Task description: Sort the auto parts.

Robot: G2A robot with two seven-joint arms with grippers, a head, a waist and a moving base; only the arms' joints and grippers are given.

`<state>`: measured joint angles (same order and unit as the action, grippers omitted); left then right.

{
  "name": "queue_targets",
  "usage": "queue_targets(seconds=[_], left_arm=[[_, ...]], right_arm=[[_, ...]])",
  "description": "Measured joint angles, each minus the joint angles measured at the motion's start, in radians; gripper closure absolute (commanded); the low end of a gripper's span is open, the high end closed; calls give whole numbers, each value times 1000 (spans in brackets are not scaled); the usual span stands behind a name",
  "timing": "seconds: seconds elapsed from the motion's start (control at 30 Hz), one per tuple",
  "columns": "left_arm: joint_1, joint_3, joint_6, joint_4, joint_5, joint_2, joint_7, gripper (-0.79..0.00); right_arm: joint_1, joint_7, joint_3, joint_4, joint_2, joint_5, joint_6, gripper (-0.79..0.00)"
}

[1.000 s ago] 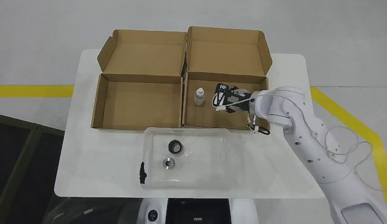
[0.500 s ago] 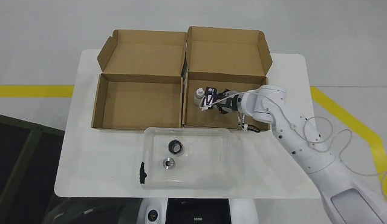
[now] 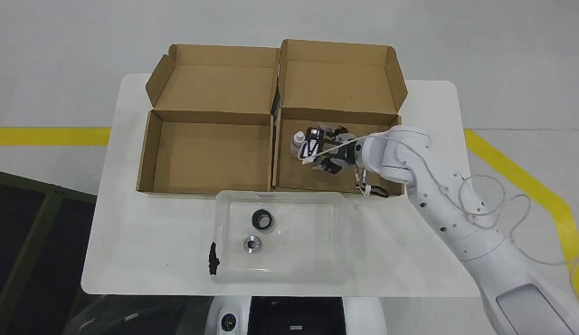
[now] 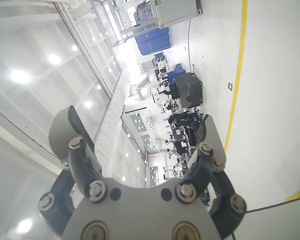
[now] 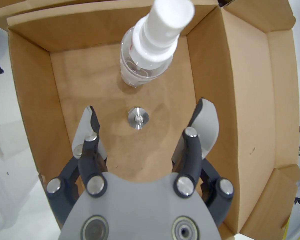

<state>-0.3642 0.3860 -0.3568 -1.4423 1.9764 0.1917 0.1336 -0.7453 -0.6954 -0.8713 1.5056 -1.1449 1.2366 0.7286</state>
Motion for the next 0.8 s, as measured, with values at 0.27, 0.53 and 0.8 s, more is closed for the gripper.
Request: queue_targets(seconds=[0.27, 0.53, 0.8], left_arm=[[0, 0, 0, 0, 0, 0, 0, -785], [0, 0, 0, 0, 0, 0, 0, -785], [0, 0, 0, 0, 0, 0, 0, -785]], right_arm=[[-69, -42, -111, 164, 24, -70, -68, -785], [-175, -13, -151, 359, 32, -41, -214, -785], [-299, 33, -127, 576, 38, 47, -250, -785]])
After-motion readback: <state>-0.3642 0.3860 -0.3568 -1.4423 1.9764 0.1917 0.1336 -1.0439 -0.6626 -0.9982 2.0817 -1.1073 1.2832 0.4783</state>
